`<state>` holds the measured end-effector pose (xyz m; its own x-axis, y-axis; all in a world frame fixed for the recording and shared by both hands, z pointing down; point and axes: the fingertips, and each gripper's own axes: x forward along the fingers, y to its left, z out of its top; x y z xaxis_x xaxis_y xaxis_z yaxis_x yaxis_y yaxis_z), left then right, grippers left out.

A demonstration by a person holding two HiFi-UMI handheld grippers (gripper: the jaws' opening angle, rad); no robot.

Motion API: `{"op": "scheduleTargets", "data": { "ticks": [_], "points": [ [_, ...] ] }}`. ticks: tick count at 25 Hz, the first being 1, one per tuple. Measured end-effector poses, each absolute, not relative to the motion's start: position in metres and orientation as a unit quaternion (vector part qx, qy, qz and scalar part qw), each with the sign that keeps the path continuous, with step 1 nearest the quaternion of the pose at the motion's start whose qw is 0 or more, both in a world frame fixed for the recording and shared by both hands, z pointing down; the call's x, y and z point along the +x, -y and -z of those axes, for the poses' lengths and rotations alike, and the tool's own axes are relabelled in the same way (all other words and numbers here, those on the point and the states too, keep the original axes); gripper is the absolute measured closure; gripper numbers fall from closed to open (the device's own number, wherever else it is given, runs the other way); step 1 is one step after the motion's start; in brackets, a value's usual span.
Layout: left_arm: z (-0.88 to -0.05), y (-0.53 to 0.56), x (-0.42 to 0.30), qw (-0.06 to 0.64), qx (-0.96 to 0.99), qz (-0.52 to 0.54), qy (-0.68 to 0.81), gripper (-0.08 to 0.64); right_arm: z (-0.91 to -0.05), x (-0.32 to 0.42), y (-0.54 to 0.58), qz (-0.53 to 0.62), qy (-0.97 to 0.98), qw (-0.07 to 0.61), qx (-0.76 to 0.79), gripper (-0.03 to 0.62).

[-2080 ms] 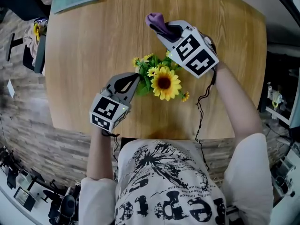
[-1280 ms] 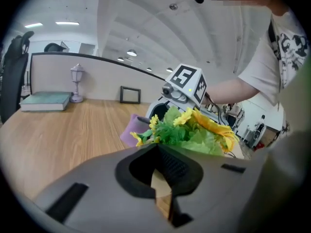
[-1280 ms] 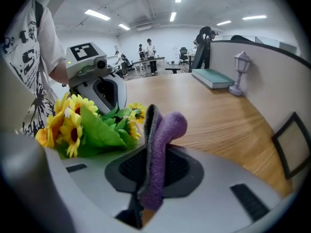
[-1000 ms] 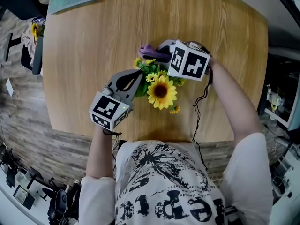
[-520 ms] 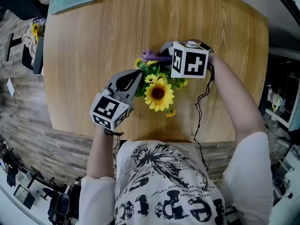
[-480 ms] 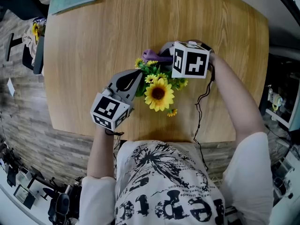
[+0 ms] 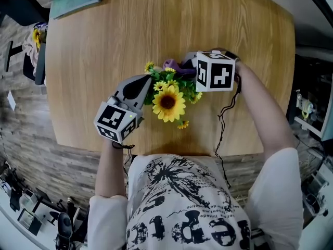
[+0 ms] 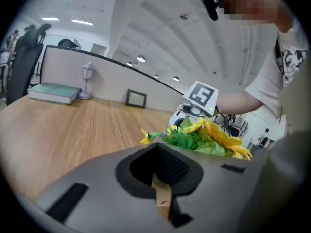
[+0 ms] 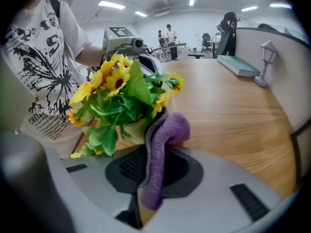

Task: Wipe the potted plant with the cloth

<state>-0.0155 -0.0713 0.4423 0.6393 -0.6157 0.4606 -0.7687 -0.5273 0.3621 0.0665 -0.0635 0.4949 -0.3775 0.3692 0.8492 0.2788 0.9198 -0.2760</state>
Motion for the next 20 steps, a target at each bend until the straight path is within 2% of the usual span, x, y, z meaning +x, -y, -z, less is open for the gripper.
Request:
{"op": "scheduleTargets", "data": {
  "ticks": [15,20],
  "points": [
    [-0.445,0.066,-0.019,0.275,0.851,-0.15,0.421,0.558,-0.496,0.109,0.032,-0.083,0.81,0.548,-0.195,0.525],
    [-0.445,0.055,-0.022,0.285,0.845,-0.143,0.428,0.558,-0.495,0.12,0.05,-0.078,0.817,0.558,-0.122,0.522]
  ]
}}
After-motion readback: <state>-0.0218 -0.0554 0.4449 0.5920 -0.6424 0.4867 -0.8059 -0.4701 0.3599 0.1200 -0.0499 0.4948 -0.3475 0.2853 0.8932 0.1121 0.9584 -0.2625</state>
